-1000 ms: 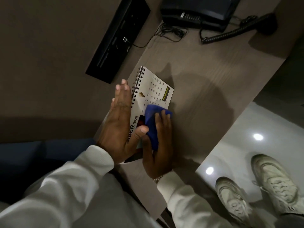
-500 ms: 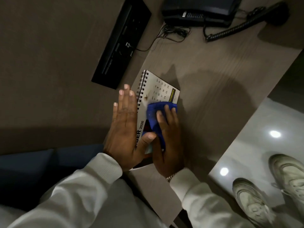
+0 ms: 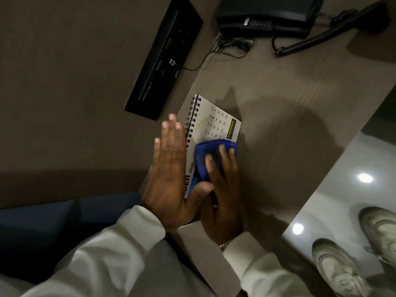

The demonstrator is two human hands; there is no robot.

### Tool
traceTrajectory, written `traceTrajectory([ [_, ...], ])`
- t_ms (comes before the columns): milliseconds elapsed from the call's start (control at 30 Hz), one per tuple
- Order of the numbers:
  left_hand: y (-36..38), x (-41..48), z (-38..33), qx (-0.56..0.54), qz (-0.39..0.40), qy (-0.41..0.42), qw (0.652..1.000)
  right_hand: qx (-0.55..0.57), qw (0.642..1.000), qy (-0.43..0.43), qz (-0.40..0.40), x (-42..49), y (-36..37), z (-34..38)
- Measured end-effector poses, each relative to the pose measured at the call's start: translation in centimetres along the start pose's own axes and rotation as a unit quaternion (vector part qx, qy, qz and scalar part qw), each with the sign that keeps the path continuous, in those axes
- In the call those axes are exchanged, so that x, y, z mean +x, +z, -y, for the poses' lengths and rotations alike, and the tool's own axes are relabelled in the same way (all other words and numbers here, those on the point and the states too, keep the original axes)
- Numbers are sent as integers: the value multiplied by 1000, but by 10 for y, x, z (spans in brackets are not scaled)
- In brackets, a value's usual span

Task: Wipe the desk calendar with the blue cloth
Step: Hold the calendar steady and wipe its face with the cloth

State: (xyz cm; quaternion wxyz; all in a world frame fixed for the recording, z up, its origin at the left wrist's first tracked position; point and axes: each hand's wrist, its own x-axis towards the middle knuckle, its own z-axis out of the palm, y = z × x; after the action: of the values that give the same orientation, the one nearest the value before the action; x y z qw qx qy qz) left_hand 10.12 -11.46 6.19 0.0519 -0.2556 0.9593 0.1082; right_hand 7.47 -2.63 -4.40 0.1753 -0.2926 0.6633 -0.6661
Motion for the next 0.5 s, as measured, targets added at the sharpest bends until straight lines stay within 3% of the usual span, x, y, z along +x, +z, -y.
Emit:
traceTrajectory([
  [133, -1, 0, 0, -5, 2, 9, 1000, -16, 999, -39, -16, 44, 2, -4],
  [267, -3, 0, -3, -20, 5, 3, 1000, -4, 995, 49, -86, 73, 2, -12],
  [367, -4, 0, -6, -11, 9, -5, 1000, -33, 996, 75, -45, 45, -3, -15],
  [500, -4, 0, -6, -1, 15, -2, 1000, -21, 1000, 2, 1, -2, -5, -2],
])
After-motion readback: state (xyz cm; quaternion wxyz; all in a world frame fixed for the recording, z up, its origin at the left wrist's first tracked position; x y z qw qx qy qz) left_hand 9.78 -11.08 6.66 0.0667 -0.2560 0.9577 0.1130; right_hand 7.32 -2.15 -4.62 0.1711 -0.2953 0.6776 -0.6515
